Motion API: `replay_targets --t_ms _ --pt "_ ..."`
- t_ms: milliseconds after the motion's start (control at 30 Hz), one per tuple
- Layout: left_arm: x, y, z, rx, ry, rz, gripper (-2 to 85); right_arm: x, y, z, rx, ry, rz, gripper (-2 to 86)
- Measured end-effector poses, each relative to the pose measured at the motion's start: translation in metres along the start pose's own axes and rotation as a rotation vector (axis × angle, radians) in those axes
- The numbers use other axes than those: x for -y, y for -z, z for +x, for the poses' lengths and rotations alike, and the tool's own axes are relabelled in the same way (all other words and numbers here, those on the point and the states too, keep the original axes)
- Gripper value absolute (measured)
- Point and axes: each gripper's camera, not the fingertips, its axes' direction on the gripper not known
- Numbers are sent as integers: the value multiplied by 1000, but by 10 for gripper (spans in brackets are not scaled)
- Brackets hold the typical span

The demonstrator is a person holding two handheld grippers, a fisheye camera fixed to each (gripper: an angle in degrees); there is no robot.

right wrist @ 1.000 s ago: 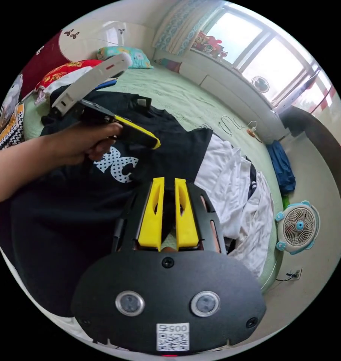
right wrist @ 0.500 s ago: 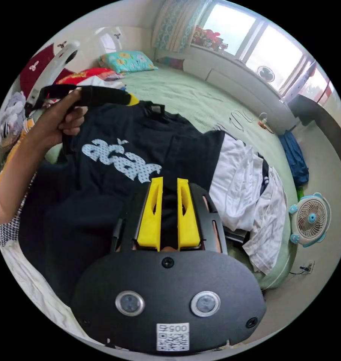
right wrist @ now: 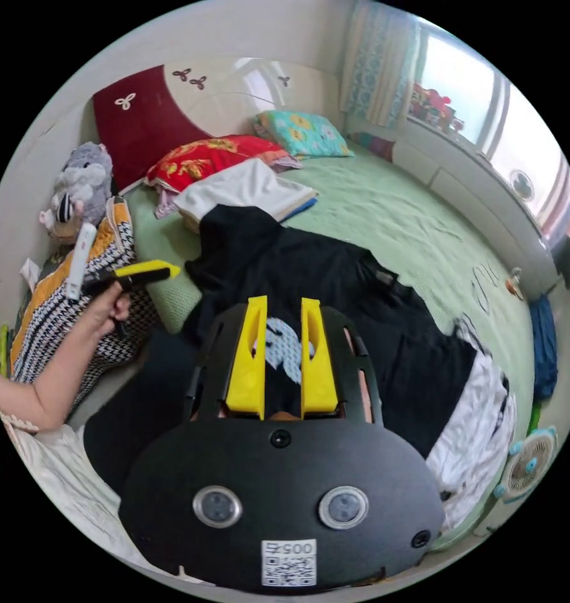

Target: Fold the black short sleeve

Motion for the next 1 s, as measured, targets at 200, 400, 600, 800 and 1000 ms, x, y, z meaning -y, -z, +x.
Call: replay_targets --t_ms 200,400,600,800,1000 --pt "19 11 -23 -25 34 -11 96 141 -66 -38 154 60 -87 80" --pt "27 21 -39 -12 56 -34 79 229 -155 -58 145 28 -359 79" --pt "29 37 -54 -41 56 -44 61 254 -193 -59 17 3 -440 24" --pt "24 71 -49 -57 39 -1 46 260 -171 -37 52 -20 -356 -15" --pt "13 121 -16 -80 -46 111 44 252 -117 11 104 -75 -234 -16"
